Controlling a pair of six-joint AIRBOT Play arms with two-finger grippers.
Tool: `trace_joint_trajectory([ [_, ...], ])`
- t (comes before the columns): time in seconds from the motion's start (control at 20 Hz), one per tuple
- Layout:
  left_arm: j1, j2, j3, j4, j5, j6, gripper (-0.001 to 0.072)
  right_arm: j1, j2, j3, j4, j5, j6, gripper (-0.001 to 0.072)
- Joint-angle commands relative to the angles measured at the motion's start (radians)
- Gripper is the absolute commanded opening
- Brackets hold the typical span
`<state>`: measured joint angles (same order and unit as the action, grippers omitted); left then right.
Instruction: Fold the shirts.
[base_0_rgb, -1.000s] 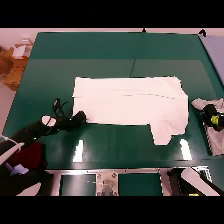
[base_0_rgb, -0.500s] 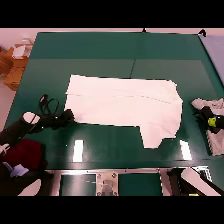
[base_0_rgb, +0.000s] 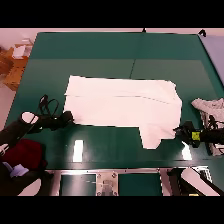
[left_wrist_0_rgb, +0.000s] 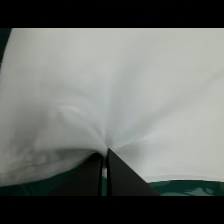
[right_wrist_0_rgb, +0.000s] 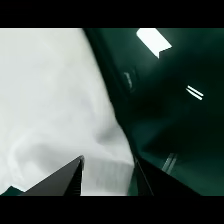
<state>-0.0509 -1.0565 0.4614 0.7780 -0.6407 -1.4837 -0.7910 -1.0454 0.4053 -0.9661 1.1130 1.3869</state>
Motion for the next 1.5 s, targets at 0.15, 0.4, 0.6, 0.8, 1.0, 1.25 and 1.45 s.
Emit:
trace_joint_trajectory([
  [0.15,0.001,0.001,0.001,0.001,0.003,0.001,0.0024,0.096,-0.002,-0.049,0.061,-0.004,0.002,0.0403],
  [0.4,0.001,0.001,0.001,0.001,-0.002,0.001,0.0025,0.102,-0.002,-0.048,0.057,0.085,0.021,0.0402],
  [0.6,0.001,0.001,0.001,0.001,-0.007,0.001,0.0024,0.102,-0.001,-0.048,0.057,0.141,0.024,0.0401],
  [0.8,0.001,0.001,0.001,0.001,-0.029,0.001,0.0024,0.102,-0.001,-0.048,0.058,0.161,0.023,0.039],
  [1.0,0.001,0.002,0.002,0.002,-0.043,0.027,0.0024,0.102,0.006,-0.029,0.058,0.146,-0.003,0.0105],
  [1.25,0.001,0.002,0.014,0.014,-0.103,0.067,0.0023,0.102,0.009,0.043,0.057,0.202,-0.002,0.0023],
  [1.45,0.001,0.004,0.187,0.179,-0.344,0.049,0.0022,0.102,0.065,0.154,0.038,0.289,0.065,0.0023],
])
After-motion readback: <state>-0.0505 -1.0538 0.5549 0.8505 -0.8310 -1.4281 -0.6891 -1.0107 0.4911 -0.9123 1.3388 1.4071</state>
